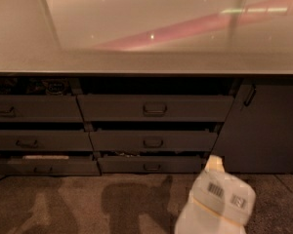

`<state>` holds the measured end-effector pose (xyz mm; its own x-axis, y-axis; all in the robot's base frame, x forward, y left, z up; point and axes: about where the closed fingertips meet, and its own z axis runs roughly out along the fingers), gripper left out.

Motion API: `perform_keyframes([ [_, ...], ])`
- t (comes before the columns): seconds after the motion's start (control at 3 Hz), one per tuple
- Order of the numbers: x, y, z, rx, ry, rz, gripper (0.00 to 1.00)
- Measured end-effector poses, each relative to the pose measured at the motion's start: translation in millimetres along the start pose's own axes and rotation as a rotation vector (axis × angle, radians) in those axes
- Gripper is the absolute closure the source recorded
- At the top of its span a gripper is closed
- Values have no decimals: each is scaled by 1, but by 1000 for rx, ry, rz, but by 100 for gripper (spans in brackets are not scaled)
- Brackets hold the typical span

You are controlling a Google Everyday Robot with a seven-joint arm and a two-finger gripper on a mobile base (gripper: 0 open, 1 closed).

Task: Open top drawer

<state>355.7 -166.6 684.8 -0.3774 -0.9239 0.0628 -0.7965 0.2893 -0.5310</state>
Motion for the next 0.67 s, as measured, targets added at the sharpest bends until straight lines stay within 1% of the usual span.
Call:
perform_keyframes([
  [0.33, -53, -38, -26, 43, 11, 2, 0],
  [0.67, -45, -44, -35, 49, 79, 2, 0],
])
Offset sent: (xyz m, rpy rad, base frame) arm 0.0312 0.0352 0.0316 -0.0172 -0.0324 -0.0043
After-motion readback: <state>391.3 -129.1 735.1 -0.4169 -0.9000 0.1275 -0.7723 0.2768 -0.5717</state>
